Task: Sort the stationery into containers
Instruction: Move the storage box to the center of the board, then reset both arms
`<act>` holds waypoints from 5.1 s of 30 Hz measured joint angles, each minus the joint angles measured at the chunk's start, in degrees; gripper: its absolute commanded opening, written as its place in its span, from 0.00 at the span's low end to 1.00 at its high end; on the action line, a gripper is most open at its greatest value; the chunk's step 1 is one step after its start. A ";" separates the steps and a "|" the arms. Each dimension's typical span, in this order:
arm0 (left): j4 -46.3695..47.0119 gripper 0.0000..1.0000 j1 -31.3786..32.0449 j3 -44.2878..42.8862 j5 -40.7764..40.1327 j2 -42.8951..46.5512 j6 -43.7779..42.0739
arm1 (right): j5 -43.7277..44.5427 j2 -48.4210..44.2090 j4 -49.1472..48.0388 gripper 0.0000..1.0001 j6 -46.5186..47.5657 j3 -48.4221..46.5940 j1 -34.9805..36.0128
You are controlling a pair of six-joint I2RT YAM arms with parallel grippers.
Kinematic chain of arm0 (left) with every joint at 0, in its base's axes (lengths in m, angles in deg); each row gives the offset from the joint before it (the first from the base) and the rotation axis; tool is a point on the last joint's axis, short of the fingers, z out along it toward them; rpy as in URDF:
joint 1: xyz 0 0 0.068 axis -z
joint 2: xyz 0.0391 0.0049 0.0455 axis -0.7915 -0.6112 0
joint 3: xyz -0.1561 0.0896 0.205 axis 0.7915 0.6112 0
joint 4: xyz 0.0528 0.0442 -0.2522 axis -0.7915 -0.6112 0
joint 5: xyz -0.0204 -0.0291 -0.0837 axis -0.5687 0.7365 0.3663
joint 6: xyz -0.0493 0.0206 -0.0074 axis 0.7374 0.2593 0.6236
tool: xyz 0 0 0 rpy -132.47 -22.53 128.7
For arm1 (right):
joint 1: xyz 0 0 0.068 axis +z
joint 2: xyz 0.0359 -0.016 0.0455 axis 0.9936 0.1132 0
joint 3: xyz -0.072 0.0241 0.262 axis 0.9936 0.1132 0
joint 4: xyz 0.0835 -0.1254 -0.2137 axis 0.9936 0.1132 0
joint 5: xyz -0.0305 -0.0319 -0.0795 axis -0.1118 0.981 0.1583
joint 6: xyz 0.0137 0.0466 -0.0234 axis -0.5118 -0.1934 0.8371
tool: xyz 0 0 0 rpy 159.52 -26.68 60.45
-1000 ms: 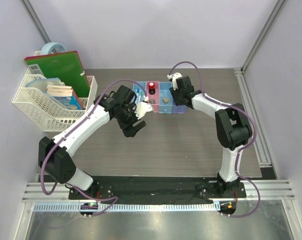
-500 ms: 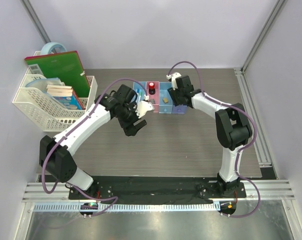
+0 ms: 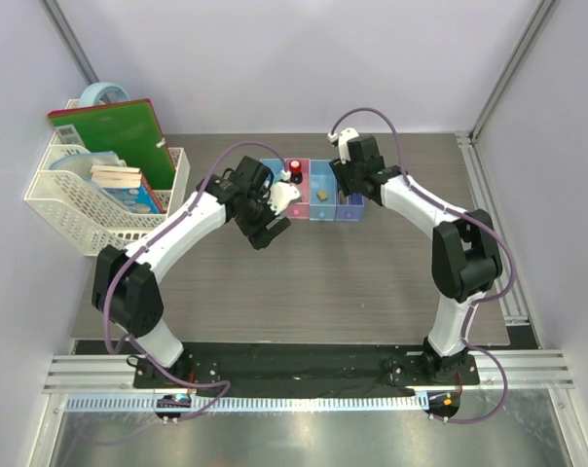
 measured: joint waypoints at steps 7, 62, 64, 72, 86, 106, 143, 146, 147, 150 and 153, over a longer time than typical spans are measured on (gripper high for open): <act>3.80 0.80 -5.73 -3.13 -0.70 -3.26 3.32 | 2.51 -5.79 0.13 0.62 -0.17 0.02 -0.52; 23.19 1.00 -16.41 -12.72 -0.72 -22.64 18.60 | -7.34 4.70 8.04 0.96 -9.75 -5.88 -9.11; 23.37 1.00 -16.37 -12.17 -0.57 -22.64 18.56 | -7.26 4.70 7.91 0.96 -9.55 -5.09 -9.05; 24.37 1.00 -14.95 -8.44 0.26 -22.62 17.64 | -6.27 4.70 7.06 0.96 -8.98 0.31 -7.26; 23.82 1.00 -12.66 -0.20 1.88 -17.59 16.92 | -5.35 -1.66 6.80 0.96 -9.01 10.14 -4.22; 19.34 1.00 -12.61 -0.26 3.17 -3.08 17.62 | -1.14 -11.17 8.79 1.00 -5.01 12.02 -2.49; 16.94 1.00 -21.81 14.08 4.50 34.97 21.22 | -19.63 -39.08 21.64 1.00 -1.40 12.13 -5.27; 17.05 1.00 -21.79 12.41 4.09 31.65 20.96 | -17.51 -39.08 20.74 1.00 -1.38 13.35 -5.27; 17.14 1.00 -21.75 11.15 3.69 29.57 20.61 | -16.65 -39.08 20.55 1.00 -1.36 13.60 -5.27; 17.35 1.00 -21.05 6.62 1.79 22.32 19.67 | -13.49 -39.08 19.61 0.99 -1.14 14.14 -5.27; 18.40 1.00 -18.95 1.55 -1.22 13.42 18.53 | -10.49 -39.08 18.62 1.00 -0.87 14.97 -5.27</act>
